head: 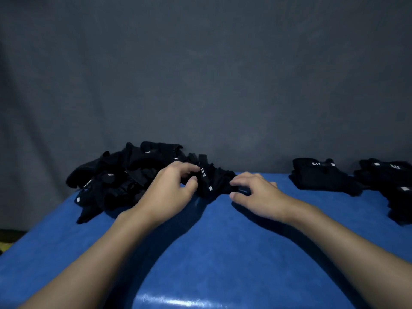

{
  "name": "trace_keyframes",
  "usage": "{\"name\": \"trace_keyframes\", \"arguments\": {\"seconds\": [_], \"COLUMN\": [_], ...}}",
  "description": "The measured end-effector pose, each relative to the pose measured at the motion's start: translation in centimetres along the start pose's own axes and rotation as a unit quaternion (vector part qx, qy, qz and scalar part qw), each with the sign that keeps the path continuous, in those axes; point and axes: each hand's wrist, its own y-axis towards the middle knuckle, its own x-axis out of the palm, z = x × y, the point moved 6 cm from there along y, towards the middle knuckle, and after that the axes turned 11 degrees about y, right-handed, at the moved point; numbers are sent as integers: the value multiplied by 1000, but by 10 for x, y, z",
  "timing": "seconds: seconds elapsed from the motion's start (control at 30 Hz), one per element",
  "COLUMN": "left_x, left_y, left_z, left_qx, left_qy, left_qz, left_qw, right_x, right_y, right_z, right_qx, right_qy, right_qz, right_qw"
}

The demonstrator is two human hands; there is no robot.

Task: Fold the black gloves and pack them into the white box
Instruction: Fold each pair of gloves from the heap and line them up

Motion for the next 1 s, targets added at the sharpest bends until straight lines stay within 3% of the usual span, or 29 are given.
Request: {"name": "trace_keyframes", "arguments": {"seconds": [0.13,0.23,0.4,0.6,0.73,0.83,0.93,1.0], "left_x": [5,21,28,37,24,9,6,9], "left_y": [-2,-4,-5,-3,-6,-14,-23,-26], "left_z": [16,18,7,11,22,46,66,71], "left_qx": [-42,-54,-57,-48,27,134,232,240], "left_qy": [-119,-172,-41,-75,-97,-84,-31,-68], "left_qz": [-13,-93,-84,-47,48,111,100,45], "left_qw": [992,979,994,995,994,981,967,967], "right_x": [-29,-46,-33,-21,-26,-33,-41,-48], "right_y": [-18,-28,-32,-26,-25,-25,-27,-29], "right_z": [4,7,7,13,14,9,7,10], "right_qx": [-13,-14,-27,-27,-54,-68,-73,-66], "right_qy": [-2,-6,3,-6,27,115,186,200], "right_qz": [62,110,43,19,58,77,81,100], "right_qw": [998,994,999,999,997,988,976,973]}}
